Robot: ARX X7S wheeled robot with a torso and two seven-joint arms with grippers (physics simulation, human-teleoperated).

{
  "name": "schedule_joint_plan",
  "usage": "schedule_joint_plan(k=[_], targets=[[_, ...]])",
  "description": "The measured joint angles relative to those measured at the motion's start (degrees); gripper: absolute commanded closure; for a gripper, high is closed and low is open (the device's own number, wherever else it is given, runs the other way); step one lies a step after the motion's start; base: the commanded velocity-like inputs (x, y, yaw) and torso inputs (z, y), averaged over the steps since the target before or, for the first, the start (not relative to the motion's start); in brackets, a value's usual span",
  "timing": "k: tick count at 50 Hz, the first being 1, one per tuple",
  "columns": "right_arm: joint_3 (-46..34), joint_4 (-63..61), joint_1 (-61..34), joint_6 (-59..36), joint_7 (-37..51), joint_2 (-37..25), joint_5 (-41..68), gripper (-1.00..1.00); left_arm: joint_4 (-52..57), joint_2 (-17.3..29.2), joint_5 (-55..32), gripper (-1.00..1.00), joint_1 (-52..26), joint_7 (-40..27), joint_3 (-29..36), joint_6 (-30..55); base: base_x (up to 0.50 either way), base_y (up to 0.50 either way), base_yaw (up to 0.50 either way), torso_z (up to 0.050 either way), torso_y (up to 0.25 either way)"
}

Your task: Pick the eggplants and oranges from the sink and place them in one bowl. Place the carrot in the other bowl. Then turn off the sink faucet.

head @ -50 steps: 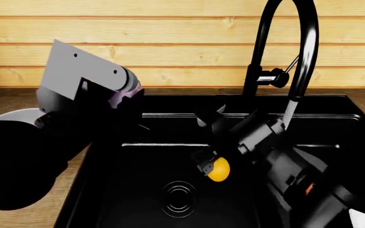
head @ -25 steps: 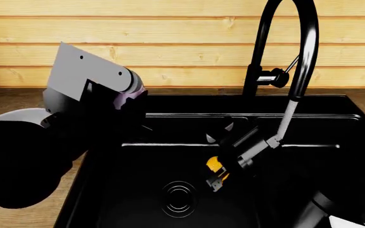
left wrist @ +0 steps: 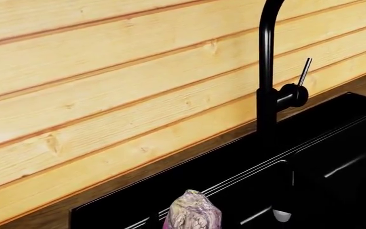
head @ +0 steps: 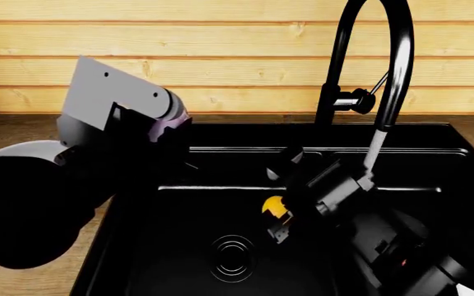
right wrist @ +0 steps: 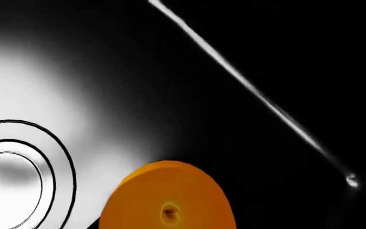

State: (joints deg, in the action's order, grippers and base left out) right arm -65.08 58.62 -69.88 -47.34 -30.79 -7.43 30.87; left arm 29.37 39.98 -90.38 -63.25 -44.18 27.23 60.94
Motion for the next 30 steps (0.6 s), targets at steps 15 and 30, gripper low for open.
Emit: schedule_joint_plan(k=[15, 30], targets=[[3.06, -24.03, 0.35, -6.22, 7.49, -7.56, 2.70, 1.00, -0.56, -0.17, 0.29, 1.00, -0.29, 0.63, 0.32, -0.24, 0.00, 0.00, 0.00, 0.000, 0.001], [10.45, -48.76, 4.27, -11.47, 16.50, -17.70, 9.17, 1.00, -1.09, -0.24, 1.30, 1.00, -0.50, 1.73, 0.68, -0.53, 0.00, 0.00, 0.00, 0.000, 0.000]])
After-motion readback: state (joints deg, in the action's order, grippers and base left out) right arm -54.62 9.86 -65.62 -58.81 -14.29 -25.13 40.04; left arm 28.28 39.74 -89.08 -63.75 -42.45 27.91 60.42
